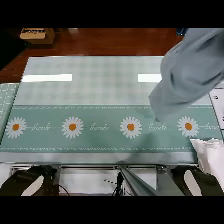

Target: Fold the shirts.

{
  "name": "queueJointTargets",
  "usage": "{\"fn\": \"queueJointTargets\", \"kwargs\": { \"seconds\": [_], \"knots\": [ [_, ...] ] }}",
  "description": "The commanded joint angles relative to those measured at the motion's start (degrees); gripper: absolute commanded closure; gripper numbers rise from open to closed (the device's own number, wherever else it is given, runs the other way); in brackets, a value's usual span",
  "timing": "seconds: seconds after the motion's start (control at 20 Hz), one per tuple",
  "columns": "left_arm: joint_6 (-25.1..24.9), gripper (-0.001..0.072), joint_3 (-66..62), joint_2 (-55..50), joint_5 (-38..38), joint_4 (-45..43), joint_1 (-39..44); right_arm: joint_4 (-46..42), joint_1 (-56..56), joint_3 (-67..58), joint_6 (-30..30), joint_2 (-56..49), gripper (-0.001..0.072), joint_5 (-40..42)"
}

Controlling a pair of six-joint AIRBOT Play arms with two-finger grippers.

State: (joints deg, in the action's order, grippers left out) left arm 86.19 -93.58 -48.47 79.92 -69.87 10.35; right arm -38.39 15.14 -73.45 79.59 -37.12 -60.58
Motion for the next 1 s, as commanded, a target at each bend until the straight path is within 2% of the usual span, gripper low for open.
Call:
{"fn": "queueJointTargets", "kwargs": {
  "seconds": [0.0, 0.15, 0.3, 0.4, 0.55, 0.6, 0.7, 0.75, 0.9, 0.95],
  "knots": [
    [0.39, 0.0026, 5.05, 0.39, 1.2, 0.26, 0.02, -0.94, -11.37, 0.02, -1.84, -6.51, 0.069, -3.41],
    [0.7, 0.0026, 10.27, 0.42, 1.64, 0.52, 0.04, -11.06, -32.28, 0.02, 0.15, -15.39, 0.069, 3.63],
    [0.66, 0.0026, 13.66, 0.42, 3.34, 0.48, 0.02, -14.82, -49.13, 0.02, 0.96, -26.21, 0.0689, 14.21],
    [0.59, 0.0026, 15.5, 0.42, 4.44, 0.42, 0.02, -14.69, -55.45, 0.02, 0.98, -33.07, 0.0689, 19.91],
    [0.44, 0.0026, 19.19, 0.42, 4.81, 0.42, 0.02, -14.64, -58.03, 0.02, 1.81, -40.22, 0.0687, 22.82],
    [0.42, 0.0026, 20.98, 0.42, 4.81, 0.42, 0.02, -14.6, -57.64, 0.02, 1.86, -41.48, 0.0641, 22.93],
    [-0.04, 0.0026, 24.94, 0.42, 4.76, 0.42, 0.02, -14.53, -55.69, -0.02, 1.81, -41.66, 0.0292, 22.91],
    [-0.83, 0.0026, 27.32, 0.42, 4.76, 0.28, 0.02, -14.6, -54.21, -0.04, 1.77, -40.94, 0.0254, 22.82],
    [-1.75, 0.0026, 33.81, 0.55, 4.94, -3.37, -0.04, -15.87, -46.71, -0.04, 0.92, -36.02, 0.0246, 20.59],
    [-1.77, 0.0026, 35.36, 0.66, 5.51, -5.49, -0.11, -19.15, -42.86, -0.04, 0.94, -33.48, 0.0246, 17.62]
  ]
}}
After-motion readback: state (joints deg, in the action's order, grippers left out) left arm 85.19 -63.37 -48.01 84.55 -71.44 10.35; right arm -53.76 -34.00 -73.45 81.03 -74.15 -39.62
